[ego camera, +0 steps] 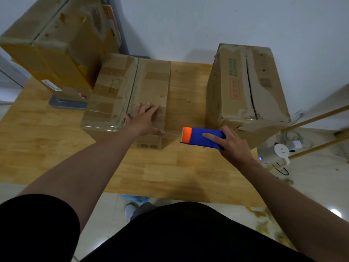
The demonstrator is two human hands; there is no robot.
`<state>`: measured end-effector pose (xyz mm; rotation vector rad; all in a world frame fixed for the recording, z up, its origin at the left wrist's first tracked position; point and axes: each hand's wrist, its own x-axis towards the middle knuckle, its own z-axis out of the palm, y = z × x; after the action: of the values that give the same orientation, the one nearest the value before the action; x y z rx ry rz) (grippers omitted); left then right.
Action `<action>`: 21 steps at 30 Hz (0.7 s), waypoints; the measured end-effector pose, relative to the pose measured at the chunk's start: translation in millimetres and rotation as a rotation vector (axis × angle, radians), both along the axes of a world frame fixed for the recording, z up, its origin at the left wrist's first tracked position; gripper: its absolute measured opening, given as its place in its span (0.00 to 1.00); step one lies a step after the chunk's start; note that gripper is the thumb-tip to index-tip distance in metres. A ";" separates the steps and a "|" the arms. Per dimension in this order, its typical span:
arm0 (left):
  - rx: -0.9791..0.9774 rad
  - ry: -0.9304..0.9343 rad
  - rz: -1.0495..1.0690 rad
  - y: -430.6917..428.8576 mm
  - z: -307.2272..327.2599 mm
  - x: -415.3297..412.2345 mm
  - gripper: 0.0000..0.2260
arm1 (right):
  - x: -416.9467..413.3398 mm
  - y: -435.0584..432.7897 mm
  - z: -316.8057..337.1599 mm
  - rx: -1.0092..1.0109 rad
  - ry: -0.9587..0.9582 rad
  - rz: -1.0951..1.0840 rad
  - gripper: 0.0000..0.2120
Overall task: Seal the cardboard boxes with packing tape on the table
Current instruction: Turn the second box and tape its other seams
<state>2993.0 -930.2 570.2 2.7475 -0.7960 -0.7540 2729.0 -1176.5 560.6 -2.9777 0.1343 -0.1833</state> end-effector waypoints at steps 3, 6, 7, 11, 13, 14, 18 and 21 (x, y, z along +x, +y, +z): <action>-0.003 -0.017 0.009 -0.2 -1.9 -0.7 0.53 | 6.8 4.3 2.0 -0.039 0.064 -0.014 0.30; -0.001 -0.051 0.015 0.1 -4.4 -2.3 0.52 | 21.7 20.3 2.9 -0.038 0.146 -0.028 0.29; -0.003 -0.055 0.018 -0.2 -4.9 -2.2 0.52 | 26.0 26.2 2.6 -0.031 0.167 -0.041 0.28; 0.004 -0.056 0.030 -3.0 -3.6 -2.7 0.52 | 43.4 47.9 4.5 -0.025 0.223 -0.093 0.27; 0.005 -0.050 0.033 -3.8 -1.7 -1.9 0.52 | 53.1 54.5 7.3 -0.030 0.248 -0.104 0.26; 0.006 -0.047 0.032 -4.1 -1.1 -1.7 0.52 | 56.9 55.9 8.8 -0.029 0.259 -0.110 0.27; -0.002 -0.049 0.026 -4.2 -2.2 -1.5 0.51 | 69.7 61.3 10.7 -0.001 0.305 -0.137 0.27; -0.012 -0.045 0.010 -0.7 -1.2 1.3 0.49 | 79.6 67.9 9.4 -0.024 0.350 -0.163 0.25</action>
<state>2994.3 -930.8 569.0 2.7646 -0.7926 -0.6860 2808.6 -1108.5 570.0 -2.9925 0.4170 0.3229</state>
